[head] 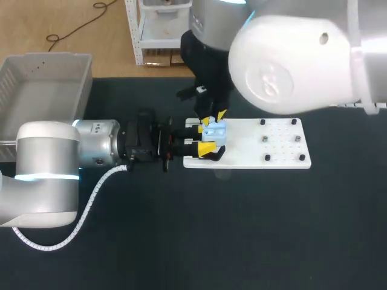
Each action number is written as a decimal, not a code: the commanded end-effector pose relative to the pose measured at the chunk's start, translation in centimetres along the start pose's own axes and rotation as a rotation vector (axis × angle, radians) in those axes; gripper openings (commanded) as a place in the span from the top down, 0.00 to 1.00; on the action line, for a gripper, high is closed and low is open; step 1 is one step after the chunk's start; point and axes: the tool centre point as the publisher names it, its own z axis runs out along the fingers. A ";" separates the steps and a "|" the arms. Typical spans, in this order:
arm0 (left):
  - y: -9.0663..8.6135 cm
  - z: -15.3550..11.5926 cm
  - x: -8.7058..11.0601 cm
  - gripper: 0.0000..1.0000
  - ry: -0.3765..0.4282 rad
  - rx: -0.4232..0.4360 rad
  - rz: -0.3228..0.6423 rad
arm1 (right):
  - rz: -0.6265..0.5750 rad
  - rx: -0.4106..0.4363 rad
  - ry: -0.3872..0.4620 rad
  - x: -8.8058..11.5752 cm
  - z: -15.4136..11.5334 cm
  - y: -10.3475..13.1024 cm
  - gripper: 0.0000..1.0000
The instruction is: Pick up each earbud case from the left stands, insert the matching earbuds, close the lid, and place the case in the box.
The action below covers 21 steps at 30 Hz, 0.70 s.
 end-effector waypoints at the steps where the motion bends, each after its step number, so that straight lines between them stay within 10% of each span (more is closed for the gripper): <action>1: -0.1 0.0 0.0 1.00 -0.001 -0.006 0.003 | 0.001 -0.001 -0.014 0.4 0.2 -0.1 1.00; 21: -0.1 0.0 0.0 1.00 -0.001 -0.006 0.003 | -0.132 0.065 0.054 -1.3 0.6 -0.3 1.00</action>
